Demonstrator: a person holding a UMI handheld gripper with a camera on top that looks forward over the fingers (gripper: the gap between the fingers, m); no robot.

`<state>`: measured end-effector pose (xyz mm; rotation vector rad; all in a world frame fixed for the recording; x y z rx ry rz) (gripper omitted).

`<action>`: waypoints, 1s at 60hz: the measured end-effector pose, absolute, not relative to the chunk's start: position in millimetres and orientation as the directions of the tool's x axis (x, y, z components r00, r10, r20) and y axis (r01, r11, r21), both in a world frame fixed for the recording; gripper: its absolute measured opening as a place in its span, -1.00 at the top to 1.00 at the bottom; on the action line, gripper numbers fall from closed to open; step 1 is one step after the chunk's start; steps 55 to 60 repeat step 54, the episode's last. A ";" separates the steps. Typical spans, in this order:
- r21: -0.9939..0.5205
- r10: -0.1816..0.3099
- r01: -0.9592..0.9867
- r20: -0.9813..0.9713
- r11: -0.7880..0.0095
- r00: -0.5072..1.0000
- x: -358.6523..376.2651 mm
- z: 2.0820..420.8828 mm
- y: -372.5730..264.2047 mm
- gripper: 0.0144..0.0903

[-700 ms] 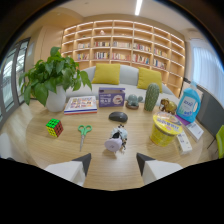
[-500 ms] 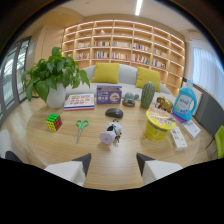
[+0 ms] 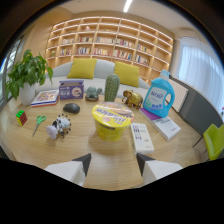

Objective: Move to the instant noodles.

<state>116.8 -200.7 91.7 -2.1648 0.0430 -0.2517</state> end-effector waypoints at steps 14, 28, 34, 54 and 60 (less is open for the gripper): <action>-0.826 -0.134 0.071 0.174 -0.559 0.975 158.7 84.4 -140.5 -0.90; -0.836 -0.101 0.038 0.111 -0.548 0.989 149.0 67.7 -105.1 -0.89; -0.828 -0.089 0.036 0.103 -0.560 0.991 143.9 59.4 -103.7 -0.88; -0.829 -0.099 0.019 0.089 -0.559 0.991 147.1 59.5 -104.2 -0.89; -0.829 -0.099 0.019 0.089 -0.559 0.991 147.1 59.5 -104.2 -0.89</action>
